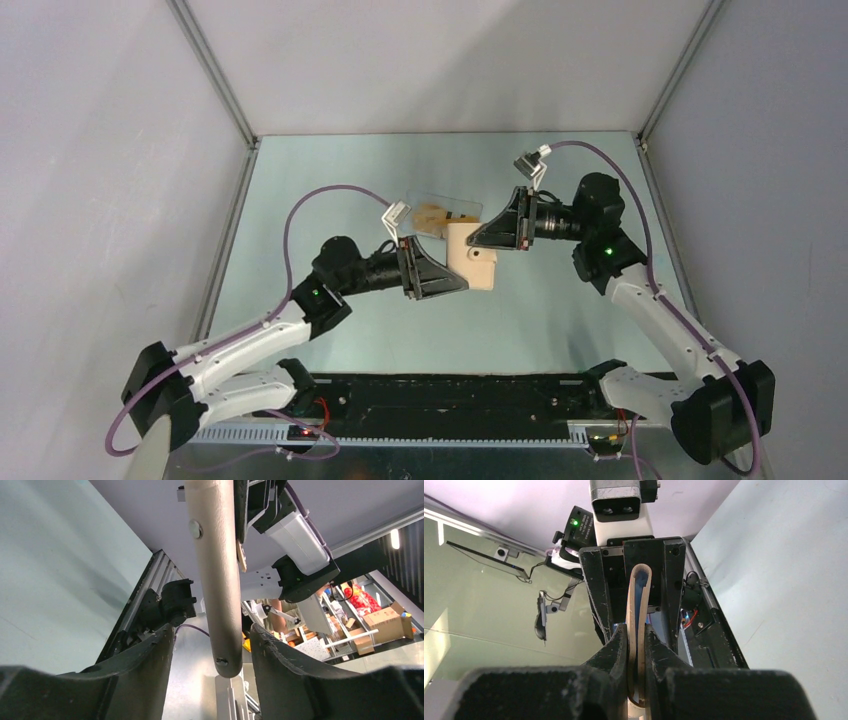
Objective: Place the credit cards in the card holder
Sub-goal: Open the card holder.
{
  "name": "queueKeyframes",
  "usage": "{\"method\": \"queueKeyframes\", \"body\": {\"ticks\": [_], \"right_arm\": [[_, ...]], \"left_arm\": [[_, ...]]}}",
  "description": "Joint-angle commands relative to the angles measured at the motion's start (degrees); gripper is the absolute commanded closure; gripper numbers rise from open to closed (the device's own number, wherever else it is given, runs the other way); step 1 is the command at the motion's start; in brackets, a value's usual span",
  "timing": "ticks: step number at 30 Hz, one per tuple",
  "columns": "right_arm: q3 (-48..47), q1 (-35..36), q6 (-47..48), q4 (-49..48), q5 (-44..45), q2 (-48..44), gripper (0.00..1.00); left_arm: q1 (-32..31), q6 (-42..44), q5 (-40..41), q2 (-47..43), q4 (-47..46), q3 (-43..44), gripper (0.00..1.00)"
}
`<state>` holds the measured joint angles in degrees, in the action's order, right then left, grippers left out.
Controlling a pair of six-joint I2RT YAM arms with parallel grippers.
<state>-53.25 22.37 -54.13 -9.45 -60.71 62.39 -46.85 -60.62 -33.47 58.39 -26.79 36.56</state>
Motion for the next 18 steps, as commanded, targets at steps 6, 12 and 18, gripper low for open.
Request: {"method": "queueKeyframes", "body": {"ticks": [6,12,18], "right_arm": [[-0.1,2.7,-1.3,-4.0,0.6,1.3,1.00],[-0.1,2.0,0.7,1.3,5.6,0.3,0.46],[-2.4,0.6,9.1,19.9,18.0,-4.0,0.03]], "left_arm": [[0.3,-1.6,0.0,0.4,-6.3,1.9,0.58],[0.2,0.6,-0.4,1.3,-5.8,2.0,1.00],[0.0,10.7,17.5,-2.7,15.3,3.6,1.00]]}}
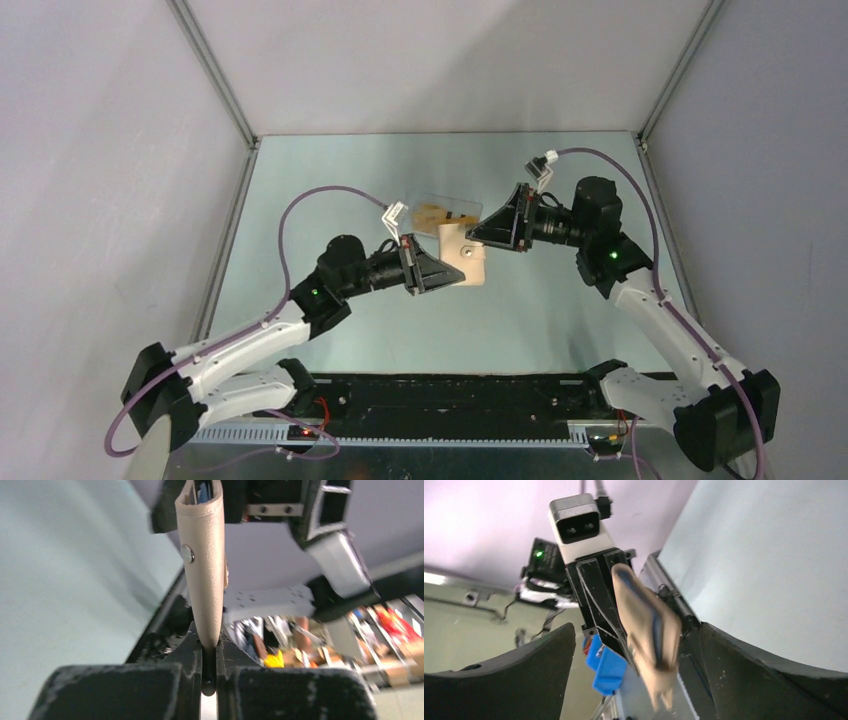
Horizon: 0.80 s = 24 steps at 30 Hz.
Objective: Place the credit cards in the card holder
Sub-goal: Open the card holder.
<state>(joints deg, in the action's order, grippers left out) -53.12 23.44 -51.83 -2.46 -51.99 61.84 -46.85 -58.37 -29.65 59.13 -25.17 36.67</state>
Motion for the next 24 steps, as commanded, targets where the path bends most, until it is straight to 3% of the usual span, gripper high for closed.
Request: {"method": "queueKeyframes", "body": {"ticks": [1,4,11,20,24], "right_arm": [[-3.2,0.3,9.7,17.7,12.5,-3.7,0.02],[-5.7,2.5,13.6,24.4,17.7,-3.7,0.01],[-11.8,10.4,19.0,32.9,28.6,-0.4,0.02],[-19.1,18.3,20.7,35.5,36.5,7.2,0.05],[-21.6,20.9,21.3,36.8,39.6,10.2,0.11]], "left_arm": [[-0.4,9.4,16.7,-4.7,20.9,4.8,1.00],[-1.7,14.1,29.0,-6.1,33.0,8.2,1.00],[-6.6,18.7,40.4,-6.8,45.5,13.5,1.00],[-11.7,19.8,45.1,-3.1,52.0,18.8,1.00],[-12.4,19.8,45.5,-2.1,52.8,19.8,1.00]]}}
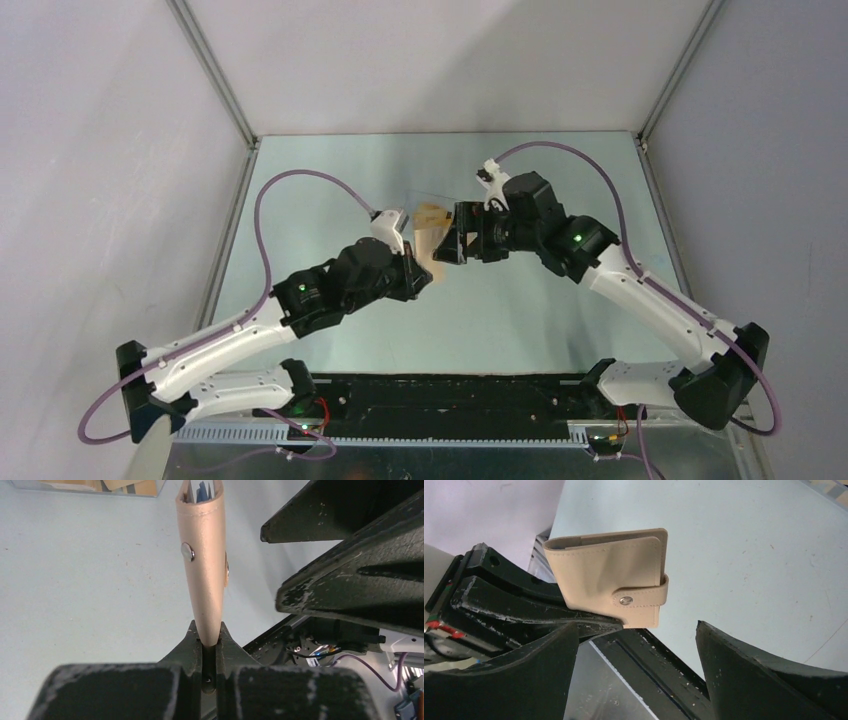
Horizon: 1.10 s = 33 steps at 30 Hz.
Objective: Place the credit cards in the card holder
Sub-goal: Open the card holder.
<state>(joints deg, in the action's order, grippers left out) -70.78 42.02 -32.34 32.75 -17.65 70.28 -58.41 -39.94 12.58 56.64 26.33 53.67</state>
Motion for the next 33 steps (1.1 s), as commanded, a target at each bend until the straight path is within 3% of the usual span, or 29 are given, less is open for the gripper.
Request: {"method": "queueKeyframes", "body": {"ticks": [1,13,29,33], "right_arm": [[-4.4,2.6,1.7,1.7,6.0,2.6,0.13],[-8.1,7.4,1.6,3.4,11.5,9.0,0.30],[-11.8,11.5,4.4,15.6,29.1,15.7,0.82],[-10.5,11.4,4.7,19.3,35.4,16.1,0.89]], "left_arm": [[-1.0,1.3,3.5,0.6,1.5,2.9,1.00],[-2.7,1.4,4.0,2.5,3.0,4.4,1.00],[-4.0,0.6,5.2,2.4,3.8,4.9,1.00],[-4.1,0.3,5.2,2.2,3.9,4.9,1.00]]}}
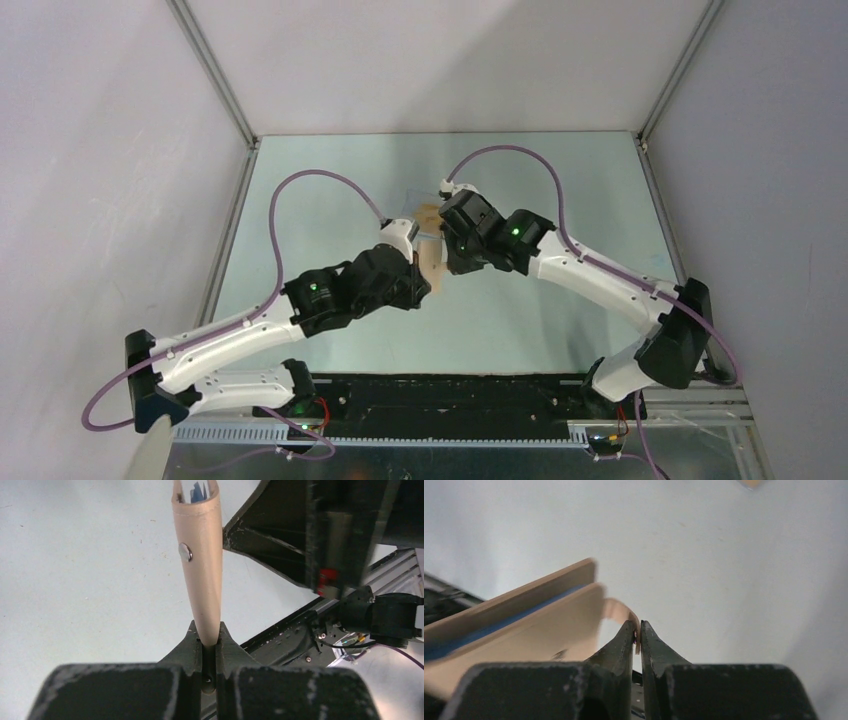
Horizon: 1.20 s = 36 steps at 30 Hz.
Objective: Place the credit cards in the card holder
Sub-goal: Open the card holder, then turn over the card holder.
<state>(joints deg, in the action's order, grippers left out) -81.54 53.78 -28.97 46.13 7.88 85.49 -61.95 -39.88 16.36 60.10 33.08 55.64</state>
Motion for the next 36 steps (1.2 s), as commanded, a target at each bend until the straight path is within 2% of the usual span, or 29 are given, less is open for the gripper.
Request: {"method": "queueKeyframes", "body": {"ticks": [1,5,7,9,10,12,13,14,19,21,24,27,31,35,36], "right_arm": [[0.7,-0.9,1.4,6.3,11.0,0.7,0.90],[5.7,-5.0,1.6,5.3,8.9,-2.9,0.90],[8.5,-8.4,2.1,3.4,4.6,-6.4,0.88],[11.5,-12.9,2.5,0.9,-2.4,-10.5,0.85],[12.7,-16.7,3.2,-1.6,-9.9,-12.0,0.84],[15.9,-21.7,3.9,-5.0,-19.8,-16.7,0.71],[17.6,-23.2,4.1,-6.0,-22.6,-19.6,0.61],[18.2,-25.5,4.4,-7.5,-27.7,-20.8,0.56],[19.6,-29.3,4.8,-9.0,-40.7,-24.7,0.22],[20.3,-29.3,4.3,-11.2,-44.6,-24.5,0.13],[21.5,-29.0,2.7,-14.3,-48.7,-23.4,0.06],[21.8,-27.9,1.2,-17.1,-50.8,-22.0,0.05],[21.8,-26.1,0.1,-18.2,-52.1,-19.2,0.10],[21.8,-24.8,0.3,-17.6,-53.9,-17.2,0.26],[21.8,-24.6,0.4,-17.5,-54.5,-17.2,0.37]], "left_arm": [[-0.5,0.1,1.5,-1.4,-3.0,2.9,1.00],[-0.5,-0.8,1.2,-2.2,-3.0,1.9,1.00],[-0.5,-1.7,0.8,-3.0,-3.5,0.8,1.00],[-0.4,-2.5,0.0,-4.0,-5.0,-1.1,1.00],[-0.4,-2.9,-0.5,-5.0,-6.8,-1.8,1.00],[0.4,-3.8,-4.2,-6.5,-10.5,-4.4,1.00],[1.1,-4.6,-5.3,-6.9,-11.7,-6.3,1.00],[1.5,-4.8,-7.5,-7.8,-14.2,-7.1,1.00],[3.8,-5.3,-14.6,-10.4,-23.0,-12.0,1.00],[4.6,-5.2,-19.6,-11.0,-25.9,-13.3,1.00],[5.3,-5.6,-22.5,-11.6,-28.9,-14.8,1.00],[5.4,-5.6,-24.6,-11.6,-30.4,-15.1,1.00],[5.4,-5.8,-25.5,-11.5,-31.0,-15.0,1.00],[5.4,-5.9,-25.1,-12.1,-31.2,-15.2,1.00],[5.4,-5.9,-25.0,-12.3,-31.2,-15.4,1.00]]}}
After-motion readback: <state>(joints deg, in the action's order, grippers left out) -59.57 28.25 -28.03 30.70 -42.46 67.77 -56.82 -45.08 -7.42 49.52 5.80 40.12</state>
